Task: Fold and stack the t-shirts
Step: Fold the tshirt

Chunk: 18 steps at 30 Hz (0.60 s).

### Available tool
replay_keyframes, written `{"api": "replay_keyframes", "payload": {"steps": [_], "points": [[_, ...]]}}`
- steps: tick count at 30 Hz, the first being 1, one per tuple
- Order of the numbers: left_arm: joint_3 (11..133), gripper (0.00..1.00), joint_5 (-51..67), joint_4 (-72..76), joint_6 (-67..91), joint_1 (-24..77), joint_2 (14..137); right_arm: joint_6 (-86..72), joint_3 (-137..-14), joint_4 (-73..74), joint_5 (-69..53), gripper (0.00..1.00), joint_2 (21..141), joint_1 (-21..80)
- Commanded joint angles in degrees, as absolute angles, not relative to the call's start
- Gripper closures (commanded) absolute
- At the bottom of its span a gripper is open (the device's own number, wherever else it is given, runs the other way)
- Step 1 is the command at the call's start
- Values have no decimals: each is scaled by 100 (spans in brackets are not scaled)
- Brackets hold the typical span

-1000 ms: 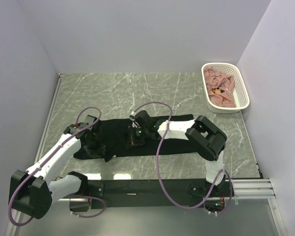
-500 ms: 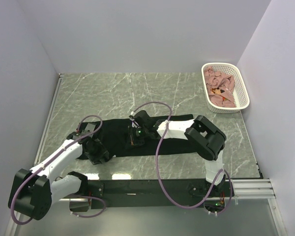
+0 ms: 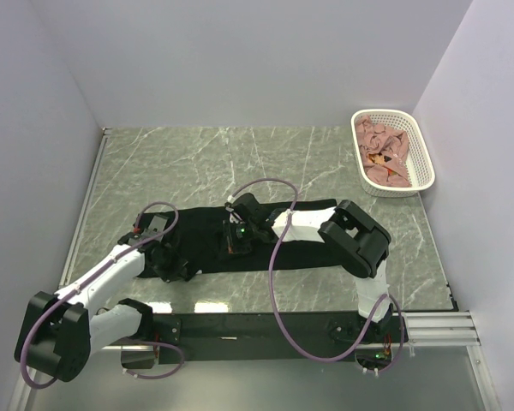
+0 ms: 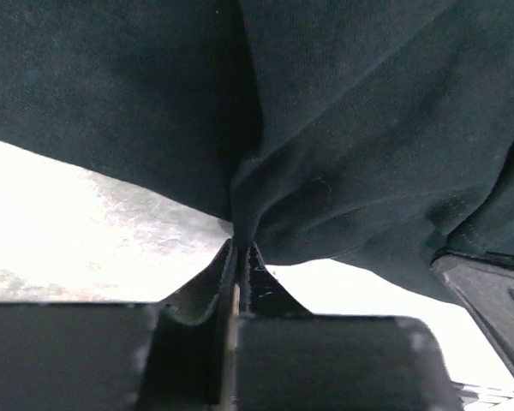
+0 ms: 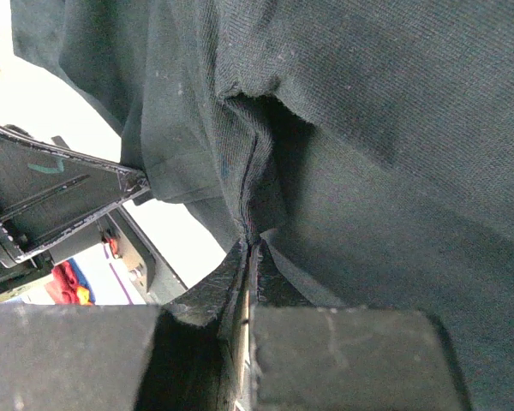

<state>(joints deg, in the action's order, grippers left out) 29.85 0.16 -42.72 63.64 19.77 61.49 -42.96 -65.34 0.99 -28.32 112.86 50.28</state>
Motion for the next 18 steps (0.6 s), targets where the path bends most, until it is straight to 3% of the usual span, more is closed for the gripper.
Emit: {"api": "replay_keyframes", "payload": {"steps": [1,18], "points": [[3076,99,18,-4403,6434,2004,6030,-4219,-6715,114,-2874,100,11250,5054],[4026,99,-405,-5845,6161,1969,5766,-3990,-6917,676,-2540,100,11276,5062]]}}
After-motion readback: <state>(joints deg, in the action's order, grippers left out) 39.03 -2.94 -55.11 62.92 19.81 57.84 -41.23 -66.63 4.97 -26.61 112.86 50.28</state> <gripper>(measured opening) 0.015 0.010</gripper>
